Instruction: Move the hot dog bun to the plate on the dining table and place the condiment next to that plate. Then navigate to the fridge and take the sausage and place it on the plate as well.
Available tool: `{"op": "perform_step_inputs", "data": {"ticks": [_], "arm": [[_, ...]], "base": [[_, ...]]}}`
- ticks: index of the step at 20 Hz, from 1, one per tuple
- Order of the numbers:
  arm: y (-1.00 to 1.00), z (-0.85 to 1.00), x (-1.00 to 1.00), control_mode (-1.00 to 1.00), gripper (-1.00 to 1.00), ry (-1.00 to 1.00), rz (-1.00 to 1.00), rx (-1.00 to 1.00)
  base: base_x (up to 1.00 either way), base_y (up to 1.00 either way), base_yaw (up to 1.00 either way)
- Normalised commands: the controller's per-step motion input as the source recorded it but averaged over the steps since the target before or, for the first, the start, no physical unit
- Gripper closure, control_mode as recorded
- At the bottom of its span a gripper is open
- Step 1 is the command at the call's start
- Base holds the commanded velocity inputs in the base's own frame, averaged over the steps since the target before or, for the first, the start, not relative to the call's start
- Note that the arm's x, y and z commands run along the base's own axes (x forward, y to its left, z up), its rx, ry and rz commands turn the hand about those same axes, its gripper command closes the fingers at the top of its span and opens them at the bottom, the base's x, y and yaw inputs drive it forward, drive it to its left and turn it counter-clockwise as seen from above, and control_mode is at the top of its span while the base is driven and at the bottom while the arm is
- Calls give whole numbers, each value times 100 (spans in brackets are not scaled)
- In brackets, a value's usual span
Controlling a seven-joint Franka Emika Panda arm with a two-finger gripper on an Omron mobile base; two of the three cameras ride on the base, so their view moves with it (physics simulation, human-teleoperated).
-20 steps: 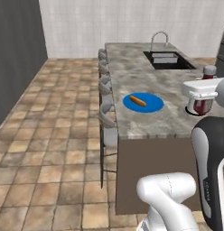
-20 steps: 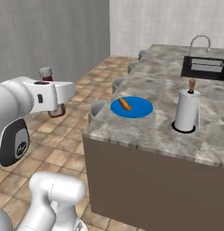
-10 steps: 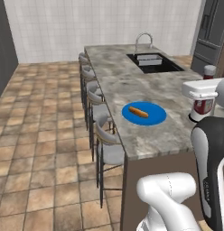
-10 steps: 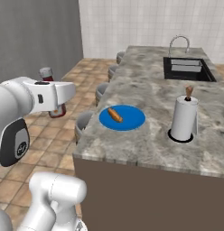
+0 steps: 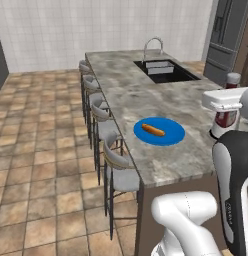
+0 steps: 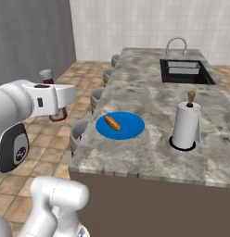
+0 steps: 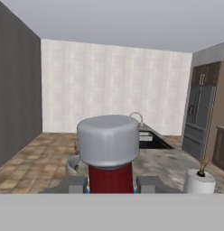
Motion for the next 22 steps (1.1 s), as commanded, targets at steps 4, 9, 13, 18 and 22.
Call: {"op": "perform_step_inputs", "data": {"ticks": [4,9,13,18,22], "arm": [[0,-76,83,-100,100,10,12,0],[-18,-100,64,-100,100,8,42,0],[-27,-87,46,-100,100,1,47,0],[-31,-80,30,-100,100,-5,44,0],[-33,-57,43,-100,100,-3,41,2]], "base": [[0,0,0],[0,0,0],[0,0,0],[0,0,0],[0,0,0]]}}
